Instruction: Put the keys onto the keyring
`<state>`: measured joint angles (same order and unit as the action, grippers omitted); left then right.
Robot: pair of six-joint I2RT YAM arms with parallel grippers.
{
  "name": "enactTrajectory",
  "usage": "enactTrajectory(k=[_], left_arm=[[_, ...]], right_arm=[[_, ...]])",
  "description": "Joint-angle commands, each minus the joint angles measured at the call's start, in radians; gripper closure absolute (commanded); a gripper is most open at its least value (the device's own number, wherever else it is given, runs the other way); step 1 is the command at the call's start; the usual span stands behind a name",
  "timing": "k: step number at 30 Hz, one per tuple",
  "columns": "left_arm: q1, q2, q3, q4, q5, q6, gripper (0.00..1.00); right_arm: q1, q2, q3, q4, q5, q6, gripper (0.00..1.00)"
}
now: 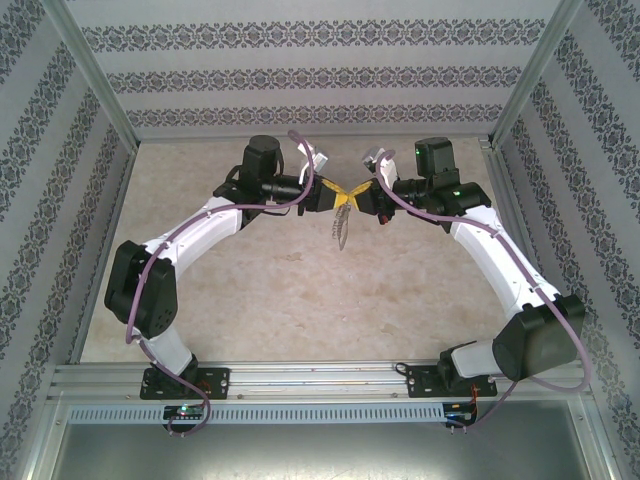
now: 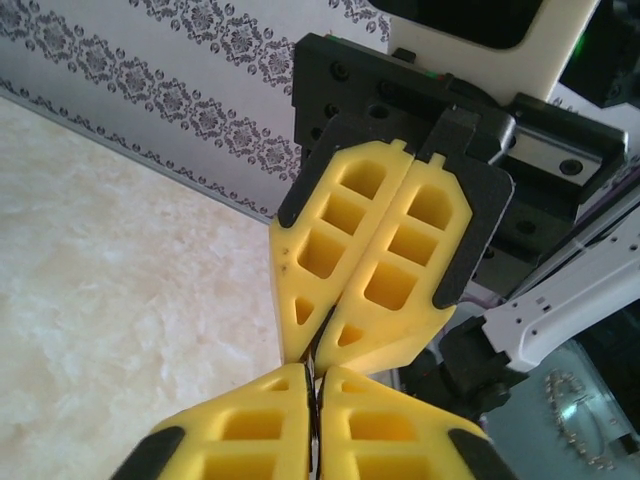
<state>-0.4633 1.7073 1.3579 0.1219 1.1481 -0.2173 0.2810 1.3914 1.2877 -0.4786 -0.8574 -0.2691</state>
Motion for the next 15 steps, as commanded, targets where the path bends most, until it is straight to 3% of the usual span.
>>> enactTrajectory(k=[1,9,13,15], left_arm=[[-0.019,0.013,-0.004,0.077,0.047,-0.005,0.99],[-0.020,0.014,-0.029,0.153,0.042,-0.054,1.00],[-0.020,0.014,-0.045,0.216,0.028,-0.087,1.00],[-0.020,0.010,-0.054,0.225,0.008,-0.086,1.00]], right_arm=[[0.003,-0.007,0.019,0.035,-0.029,-0.009,1.00],[0.004,-0.011,0.006,0.073,-0.033,0.024,1.00],[-0.006,-0.045,-0.030,0.129,-0.014,0.063,0.71],[-0.015,-0.072,-0.057,0.172,-0.001,0.087,0.62]])
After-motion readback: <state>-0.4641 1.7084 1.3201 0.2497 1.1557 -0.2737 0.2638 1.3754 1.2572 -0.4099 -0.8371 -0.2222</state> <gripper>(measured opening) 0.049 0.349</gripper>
